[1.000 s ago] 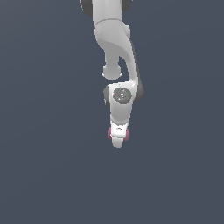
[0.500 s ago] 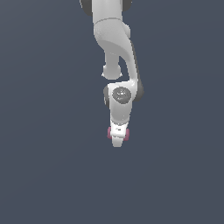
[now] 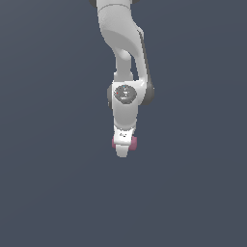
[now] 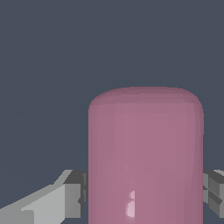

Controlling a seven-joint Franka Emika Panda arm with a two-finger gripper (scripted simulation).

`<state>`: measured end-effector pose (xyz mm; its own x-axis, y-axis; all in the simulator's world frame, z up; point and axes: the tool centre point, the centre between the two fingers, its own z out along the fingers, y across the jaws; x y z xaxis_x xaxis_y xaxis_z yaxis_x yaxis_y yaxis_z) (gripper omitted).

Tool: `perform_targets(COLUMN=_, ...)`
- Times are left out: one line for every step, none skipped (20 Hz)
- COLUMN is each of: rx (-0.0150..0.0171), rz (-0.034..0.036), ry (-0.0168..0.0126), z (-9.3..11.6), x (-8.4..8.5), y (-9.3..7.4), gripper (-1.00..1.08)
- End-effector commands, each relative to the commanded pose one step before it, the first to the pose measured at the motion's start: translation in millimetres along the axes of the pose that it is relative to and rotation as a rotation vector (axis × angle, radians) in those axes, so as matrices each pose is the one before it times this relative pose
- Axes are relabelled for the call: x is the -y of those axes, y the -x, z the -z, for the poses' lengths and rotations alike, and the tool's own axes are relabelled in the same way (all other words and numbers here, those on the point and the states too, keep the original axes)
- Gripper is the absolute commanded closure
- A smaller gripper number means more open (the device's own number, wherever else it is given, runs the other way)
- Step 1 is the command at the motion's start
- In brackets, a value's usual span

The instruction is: Pick up the object and move it to a goal position.

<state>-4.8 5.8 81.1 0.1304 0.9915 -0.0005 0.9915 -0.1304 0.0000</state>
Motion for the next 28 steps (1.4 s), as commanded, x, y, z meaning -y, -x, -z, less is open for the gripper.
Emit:
perform_targets(rx=0.00038, rz=-0.00055, ry=0.00131, z=17.78, x=1.13, y=14.20, gripper=1.08)
perform_targets(rx=0.00000, rz=0.00000, ry=0.00000, z=8.19, x=0.67, y=6.55, gripper=1.08)
perform_targets(rx=0.00003, rz=0.00040, ry=-0.00028, z=8.55, x=0.70, y=6.72, gripper=1.08)
perform_targets(rx=0.00000, rz=0.00000, ry=0.00000, z=9.21, x=0.73, y=7.32, gripper=1.08)
perform_targets(rx=0.00000, rz=0.00000, ry=0.00000, z=9.65, x=0.76, y=7.65, gripper=1.08)
perform_targets(rx=-0.00039, rz=0.00026, ry=-0.00014, z=9.96, x=0.76, y=7.82, gripper=1.08)
perform_targets(rx=0.00000, rz=0.00000, ry=0.00000, z=10.12, x=0.76, y=7.97, gripper=1.08)
perform_targets(rx=-0.00043, rz=0.00021, ry=-0.00008, z=10.09, x=0.74, y=7.89, gripper=1.08)
perform_targets(rx=-0.00045, rz=0.00019, ry=-0.00005, z=10.11, x=0.72, y=7.88, gripper=1.08)
perform_targets(rx=-0.00046, rz=0.00017, ry=-0.00001, z=10.12, x=0.70, y=7.87, gripper=1.08)
perform_targets(rx=0.00000, rz=0.00000, ry=0.00000, z=10.11, x=0.68, y=7.87, gripper=1.08)
perform_targets(rx=-0.00046, rz=0.00016, ry=0.00002, z=10.12, x=0.67, y=7.85, gripper=1.08)
perform_targets(rx=-0.00046, rz=0.00015, ry=0.00003, z=10.12, x=0.65, y=7.85, gripper=1.08)
perform_targets(rx=-0.00046, rz=0.00015, ry=0.00004, z=10.12, x=0.63, y=7.84, gripper=1.08)
perform_targets(rx=0.00000, rz=0.00000, ry=0.00000, z=10.10, x=0.60, y=7.82, gripper=1.08)
perform_targets(rx=-0.00047, rz=0.00013, ry=0.00006, z=10.10, x=0.59, y=7.84, gripper=1.08)
perform_targets(rx=0.00000, rz=0.00000, ry=0.00000, z=10.06, x=0.55, y=7.80, gripper=1.08)
perform_targets(rx=-0.00047, rz=0.00011, ry=0.00007, z=10.05, x=0.53, y=7.85, gripper=1.08)
perform_targets(rx=0.00000, rz=0.00000, ry=0.00000, z=10.01, x=0.49, y=7.79, gripper=1.08)
perform_targets(rx=0.00000, rz=0.00000, ry=0.00000, z=9.88, x=0.46, y=7.70, gripper=1.08)
perform_targets(rx=0.00000, rz=0.00000, ry=0.00000, z=9.66, x=0.41, y=7.56, gripper=1.08)
perform_targets(rx=0.00000, rz=0.00000, ry=0.00000, z=9.42, x=0.36, y=7.40, gripper=1.08)
perform_targets(rx=0.00000, rz=0.00000, ry=0.00000, z=9.13, x=0.29, y=7.20, gripper=1.08)
perform_targets(rx=0.00028, rz=-0.00039, ry=-0.00011, z=8.63, x=0.24, y=7.01, gripper=1.08)
perform_targets(rx=0.00000, rz=0.00000, ry=0.00000, z=8.09, x=0.20, y=6.44, gripper=1.08)
perform_targets(rx=0.00053, rz=-0.00042, ry=-0.00017, z=7.47, x=0.15, y=6.07, gripper=1.08)
perform_targets(rx=0.00000, rz=0.00000, ry=0.00000, z=6.95, x=0.10, y=5.58, gripper=1.08)
perform_targets(rx=0.00055, rz=-0.00039, ry=-0.00017, z=6.36, x=0.01, y=5.20, gripper=1.08)
